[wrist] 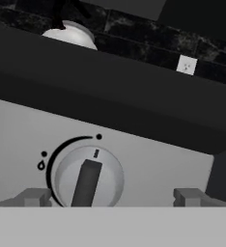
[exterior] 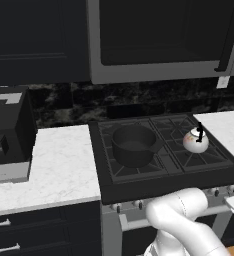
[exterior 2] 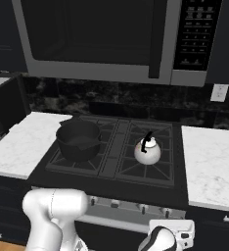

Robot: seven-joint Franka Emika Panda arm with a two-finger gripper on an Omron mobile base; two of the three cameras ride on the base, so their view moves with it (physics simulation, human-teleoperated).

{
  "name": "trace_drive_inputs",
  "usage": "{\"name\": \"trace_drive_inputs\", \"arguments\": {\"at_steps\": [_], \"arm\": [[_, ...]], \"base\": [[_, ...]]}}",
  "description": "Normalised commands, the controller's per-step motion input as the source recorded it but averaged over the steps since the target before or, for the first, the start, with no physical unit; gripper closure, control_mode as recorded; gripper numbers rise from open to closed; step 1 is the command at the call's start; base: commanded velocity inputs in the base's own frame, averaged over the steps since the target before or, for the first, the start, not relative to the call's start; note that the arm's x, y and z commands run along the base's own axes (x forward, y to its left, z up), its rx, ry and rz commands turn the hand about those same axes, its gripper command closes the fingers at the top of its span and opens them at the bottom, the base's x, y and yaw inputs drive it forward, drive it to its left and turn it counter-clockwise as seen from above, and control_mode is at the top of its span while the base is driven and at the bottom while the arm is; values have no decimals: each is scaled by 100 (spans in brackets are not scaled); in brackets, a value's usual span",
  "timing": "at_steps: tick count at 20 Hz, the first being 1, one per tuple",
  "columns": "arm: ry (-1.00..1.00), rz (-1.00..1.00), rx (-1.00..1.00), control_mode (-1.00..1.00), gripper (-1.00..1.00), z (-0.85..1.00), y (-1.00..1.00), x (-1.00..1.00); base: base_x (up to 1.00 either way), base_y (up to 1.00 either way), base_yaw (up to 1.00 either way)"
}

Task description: Pick the kettle from the counter and place it on a stove burner. Then turn the burner on.

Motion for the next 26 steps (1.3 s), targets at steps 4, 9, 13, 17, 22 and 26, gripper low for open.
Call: {"name": "trace_drive_inputs", "arguments": {"at_steps": [4, 9, 13, 17, 22, 26], "arm": [[-3, 0, 0, -100, -100, 1, 9, -5], [-5, 0, 0, -100, -100, 8, 19, -7], [-1, 0, 0, -100, -100, 9, 3, 0], [0, 0, 0, -100, -100, 0, 0, 0], [0, 0, 0, -100, 100, 0, 0, 0], [0, 0, 0, -100, 100, 0, -3, 0]], "base": [[0, 0, 0], [0, 0, 0], [0, 0, 0], [0, 0, 0], [0, 0, 0], [0, 0, 0]]}}
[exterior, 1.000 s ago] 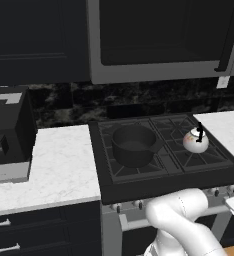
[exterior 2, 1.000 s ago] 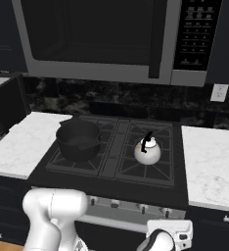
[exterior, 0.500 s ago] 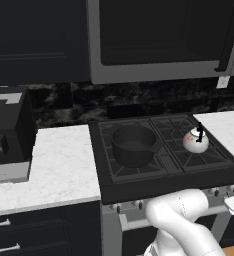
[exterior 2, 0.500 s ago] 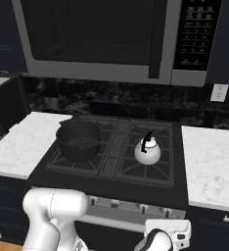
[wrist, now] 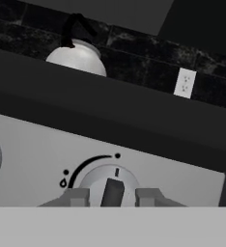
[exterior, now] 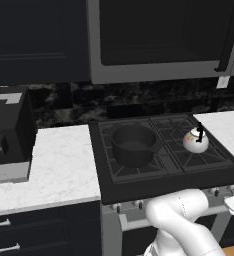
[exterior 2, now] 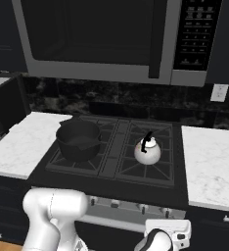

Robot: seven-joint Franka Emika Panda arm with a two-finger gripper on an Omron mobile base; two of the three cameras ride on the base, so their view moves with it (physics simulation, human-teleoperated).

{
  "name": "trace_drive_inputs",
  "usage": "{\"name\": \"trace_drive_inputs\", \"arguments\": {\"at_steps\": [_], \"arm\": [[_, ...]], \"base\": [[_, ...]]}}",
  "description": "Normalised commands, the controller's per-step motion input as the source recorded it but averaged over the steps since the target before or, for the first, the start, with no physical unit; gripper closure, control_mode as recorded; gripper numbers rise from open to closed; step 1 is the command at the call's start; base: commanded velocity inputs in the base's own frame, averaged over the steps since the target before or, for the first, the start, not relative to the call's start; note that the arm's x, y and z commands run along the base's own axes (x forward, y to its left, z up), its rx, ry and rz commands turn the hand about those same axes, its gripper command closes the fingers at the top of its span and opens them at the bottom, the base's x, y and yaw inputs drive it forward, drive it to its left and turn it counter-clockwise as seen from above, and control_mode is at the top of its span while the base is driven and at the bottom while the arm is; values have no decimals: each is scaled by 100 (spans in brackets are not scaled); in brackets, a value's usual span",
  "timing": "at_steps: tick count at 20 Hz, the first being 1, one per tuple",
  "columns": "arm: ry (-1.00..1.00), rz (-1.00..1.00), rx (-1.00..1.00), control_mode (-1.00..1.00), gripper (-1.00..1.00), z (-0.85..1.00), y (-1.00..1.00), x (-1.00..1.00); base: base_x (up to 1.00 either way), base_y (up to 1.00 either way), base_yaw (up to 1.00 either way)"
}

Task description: Pick the kettle from the counter and place it on a stove burner. Then turn the burner on.

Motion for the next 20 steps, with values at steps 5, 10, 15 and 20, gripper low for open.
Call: {"name": "trace_drive_inputs", "arguments": {"at_steps": [5, 10, 15, 20], "arm": [[-3, 0, 0, -100, 100, 6, -1, 11], [-17, 0, -8, -100, 100, 3, 0, 20], [-19, 2, -23, -100, 100, 0, 0, 14], [-21, 3, -29, -100, 100, 0, 0, 14]], "base": [[0, 0, 0], [0, 0, 0], [0, 0, 0], [0, 0, 0]]}}
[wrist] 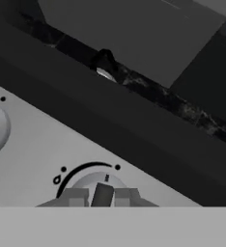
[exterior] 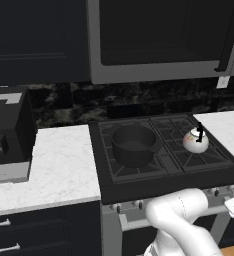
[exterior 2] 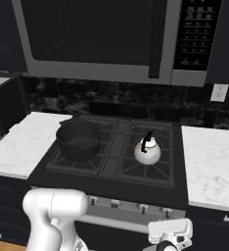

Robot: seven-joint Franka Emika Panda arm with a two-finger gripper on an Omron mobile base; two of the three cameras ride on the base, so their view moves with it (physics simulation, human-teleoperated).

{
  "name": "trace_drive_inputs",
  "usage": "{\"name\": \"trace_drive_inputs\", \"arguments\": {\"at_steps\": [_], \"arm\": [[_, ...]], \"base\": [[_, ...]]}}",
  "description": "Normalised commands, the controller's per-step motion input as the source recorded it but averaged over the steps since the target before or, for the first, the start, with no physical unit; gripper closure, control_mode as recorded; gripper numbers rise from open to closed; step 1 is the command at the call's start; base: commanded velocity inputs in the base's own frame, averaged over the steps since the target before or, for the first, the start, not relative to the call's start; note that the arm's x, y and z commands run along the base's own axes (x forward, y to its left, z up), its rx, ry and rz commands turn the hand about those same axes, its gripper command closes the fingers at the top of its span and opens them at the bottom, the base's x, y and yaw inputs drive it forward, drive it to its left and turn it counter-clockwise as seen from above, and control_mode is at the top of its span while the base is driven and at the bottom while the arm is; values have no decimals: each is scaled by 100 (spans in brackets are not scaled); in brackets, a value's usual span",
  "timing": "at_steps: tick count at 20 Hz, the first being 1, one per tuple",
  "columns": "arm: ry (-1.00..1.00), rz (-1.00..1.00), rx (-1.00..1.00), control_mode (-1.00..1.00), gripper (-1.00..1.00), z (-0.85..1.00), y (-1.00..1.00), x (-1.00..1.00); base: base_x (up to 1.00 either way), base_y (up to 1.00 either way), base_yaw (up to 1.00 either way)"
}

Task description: Pick the kettle from the counter and place it on a stove burner. Then turn the burner on.

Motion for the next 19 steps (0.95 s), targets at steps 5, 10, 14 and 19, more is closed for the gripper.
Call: {"name": "trace_drive_inputs", "arguments": {"at_steps": [5, 10, 14, 19], "arm": [[-15, 1, -34, -100, 100, 0, 0, 8], [-11, 0, -36, -100, 100, 0, 0, 5], [-7, 1, -35, -100, 100, 0, 0, 0], [0, 2, -4, -100, 100, 0, 0, -4]], "base": [[0, 0, 0], [0, 0, 0], [0, 0, 0], [0, 0, 0]]}}
